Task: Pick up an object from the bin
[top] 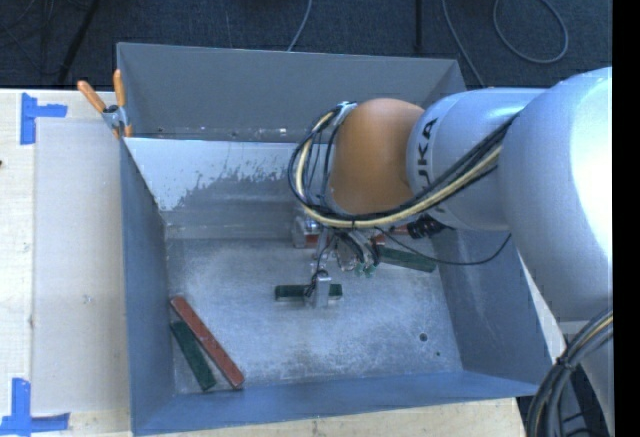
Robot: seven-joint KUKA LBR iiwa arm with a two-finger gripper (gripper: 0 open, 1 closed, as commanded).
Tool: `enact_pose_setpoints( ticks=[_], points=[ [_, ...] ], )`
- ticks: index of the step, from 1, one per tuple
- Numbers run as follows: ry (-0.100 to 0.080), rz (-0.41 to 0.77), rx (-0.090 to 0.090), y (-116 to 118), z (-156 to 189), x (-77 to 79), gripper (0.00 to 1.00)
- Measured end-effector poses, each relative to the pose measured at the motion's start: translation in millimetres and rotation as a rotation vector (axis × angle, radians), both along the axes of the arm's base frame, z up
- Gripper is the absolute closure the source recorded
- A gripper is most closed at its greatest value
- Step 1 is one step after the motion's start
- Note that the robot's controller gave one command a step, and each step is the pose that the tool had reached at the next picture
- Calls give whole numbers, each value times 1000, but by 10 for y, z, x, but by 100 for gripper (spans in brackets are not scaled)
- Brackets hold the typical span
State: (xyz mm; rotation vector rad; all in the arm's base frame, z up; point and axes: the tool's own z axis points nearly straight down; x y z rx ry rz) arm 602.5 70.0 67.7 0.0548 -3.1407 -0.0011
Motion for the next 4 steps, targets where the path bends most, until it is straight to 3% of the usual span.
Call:
enact_pose_setpoints(
  ticks=[1,2,3,4],
  points=[
    [-12,-3,2,-1,103,46,100],
    [-10,-16,0,-282,1410,-24,100],
    [-2,-15,0,-279,1365,-42,0],
    [7,-208,-2,-127,152,-30,0]
  ],
)
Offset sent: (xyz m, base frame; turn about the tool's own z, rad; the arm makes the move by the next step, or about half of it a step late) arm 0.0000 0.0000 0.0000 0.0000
